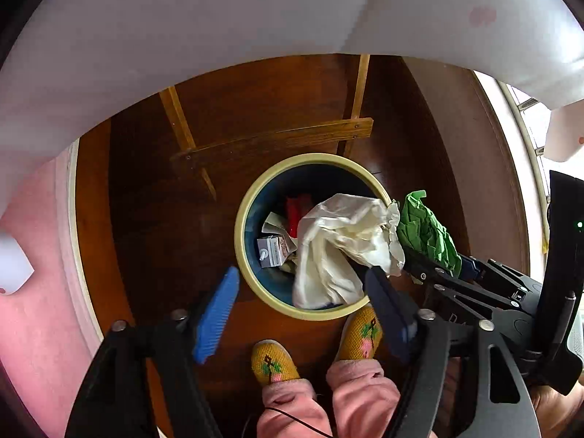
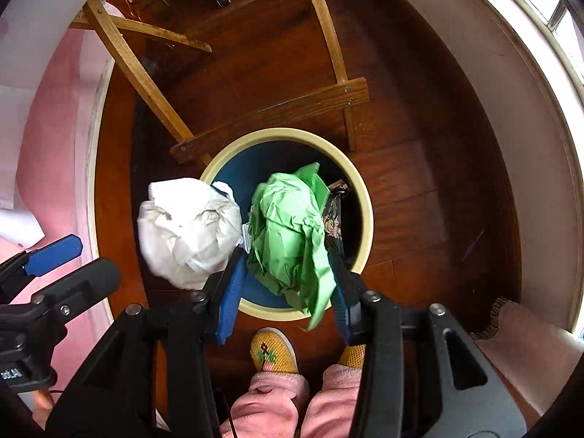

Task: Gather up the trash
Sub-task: 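Open both tools to drop the tissue and green paper into the bin, then raise both tools from the bin back toward the table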

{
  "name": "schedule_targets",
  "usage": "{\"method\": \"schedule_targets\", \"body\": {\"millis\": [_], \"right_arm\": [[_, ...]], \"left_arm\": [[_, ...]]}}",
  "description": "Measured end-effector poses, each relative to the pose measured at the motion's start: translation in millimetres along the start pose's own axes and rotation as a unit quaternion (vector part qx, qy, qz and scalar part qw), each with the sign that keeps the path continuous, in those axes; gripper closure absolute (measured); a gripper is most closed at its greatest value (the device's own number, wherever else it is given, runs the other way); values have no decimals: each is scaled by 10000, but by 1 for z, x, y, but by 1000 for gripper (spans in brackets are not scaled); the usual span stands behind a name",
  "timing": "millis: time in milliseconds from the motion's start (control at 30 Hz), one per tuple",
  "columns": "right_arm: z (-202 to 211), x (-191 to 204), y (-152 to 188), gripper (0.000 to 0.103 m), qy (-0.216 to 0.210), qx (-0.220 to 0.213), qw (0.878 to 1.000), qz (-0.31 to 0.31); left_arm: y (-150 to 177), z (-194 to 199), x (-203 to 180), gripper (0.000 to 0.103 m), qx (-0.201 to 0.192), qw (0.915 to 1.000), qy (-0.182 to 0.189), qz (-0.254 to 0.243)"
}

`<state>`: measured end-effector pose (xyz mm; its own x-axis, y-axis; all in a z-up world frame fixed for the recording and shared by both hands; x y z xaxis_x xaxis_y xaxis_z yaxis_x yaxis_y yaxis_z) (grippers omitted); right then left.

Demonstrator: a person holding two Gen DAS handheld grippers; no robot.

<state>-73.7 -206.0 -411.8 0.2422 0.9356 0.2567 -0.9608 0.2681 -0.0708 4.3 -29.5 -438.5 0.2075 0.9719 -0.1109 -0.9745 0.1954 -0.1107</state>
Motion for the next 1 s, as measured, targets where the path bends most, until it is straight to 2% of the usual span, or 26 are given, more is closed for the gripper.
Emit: {"method": "schedule_targets", "body": {"millis": [67, 200, 433, 733, 1000], "right_arm": [[0, 1, -3, 52, -69, -26, 10000, 7], [6, 10, -3, 51, -58, -76, 9999, 94], [29, 30, -10, 51, -156, -154, 9997, 99], [96, 62, -23, 51, -184, -396, 9990, 134], [192, 101, -22, 51, -333, -713, 9969, 54]], "left_arm": [[1, -2, 9, 16, -57, 9999, -119, -5], [3, 0, 26, 16, -111, 9995, -279, 63], [5, 34, 36, 16, -325, 9984, -385, 244], [2, 112, 31, 16, -672, 9968, -400, 186], [-1, 222, 30, 12, -1094, 9936, -267, 99]]}}
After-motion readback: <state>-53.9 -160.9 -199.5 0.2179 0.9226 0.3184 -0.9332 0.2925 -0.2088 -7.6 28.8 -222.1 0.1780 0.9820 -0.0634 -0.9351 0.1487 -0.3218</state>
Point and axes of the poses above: each gripper's, at about its wrist camera, not at the fingertips, and z roughly against the way its jaws point, x to its left, y to its underside, the point moved 7 cm from there along -z, roughly the way its jaws point, and after that the axes turned 4 degrees about -z, right-handed, at the moved point
